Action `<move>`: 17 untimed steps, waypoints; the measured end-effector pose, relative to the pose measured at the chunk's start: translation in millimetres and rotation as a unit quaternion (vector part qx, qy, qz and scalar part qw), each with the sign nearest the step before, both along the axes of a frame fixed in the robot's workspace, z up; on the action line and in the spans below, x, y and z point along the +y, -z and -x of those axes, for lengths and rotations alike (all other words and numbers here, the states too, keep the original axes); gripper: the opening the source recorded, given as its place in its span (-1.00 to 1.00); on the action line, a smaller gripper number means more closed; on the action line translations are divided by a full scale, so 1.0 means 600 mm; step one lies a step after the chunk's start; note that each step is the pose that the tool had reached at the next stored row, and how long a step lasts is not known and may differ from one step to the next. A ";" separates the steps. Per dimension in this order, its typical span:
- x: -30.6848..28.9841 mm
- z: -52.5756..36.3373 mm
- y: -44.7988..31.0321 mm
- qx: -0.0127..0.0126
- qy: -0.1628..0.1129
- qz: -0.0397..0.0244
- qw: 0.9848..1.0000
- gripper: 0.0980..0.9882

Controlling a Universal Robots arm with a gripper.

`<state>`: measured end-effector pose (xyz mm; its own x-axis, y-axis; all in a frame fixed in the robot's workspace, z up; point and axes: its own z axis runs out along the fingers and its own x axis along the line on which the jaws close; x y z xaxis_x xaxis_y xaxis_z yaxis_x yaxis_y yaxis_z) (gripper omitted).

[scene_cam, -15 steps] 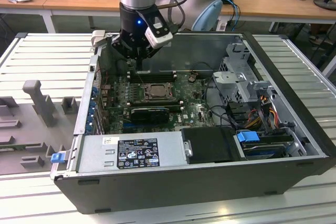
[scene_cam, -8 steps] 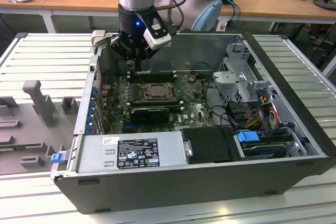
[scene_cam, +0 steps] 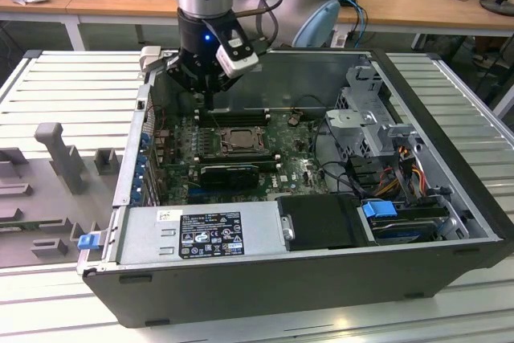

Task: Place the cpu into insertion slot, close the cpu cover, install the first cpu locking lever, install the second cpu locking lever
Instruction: 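Install the first cpu locking lever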

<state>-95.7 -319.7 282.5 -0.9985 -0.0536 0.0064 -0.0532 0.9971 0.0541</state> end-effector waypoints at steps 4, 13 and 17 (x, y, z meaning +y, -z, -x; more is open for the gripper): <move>0.0000 0.012 0.002 0.000 0.000 0.000 1.000 -0.98; 0.0093 0.036 0.026 -0.009 0.000 0.000 1.000 -0.98; 0.0302 0.036 0.037 -0.009 0.000 0.000 1.000 -0.98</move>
<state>-117.4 -301.6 260.1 -0.9985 -0.0535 -0.0120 -0.0541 0.9972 0.0524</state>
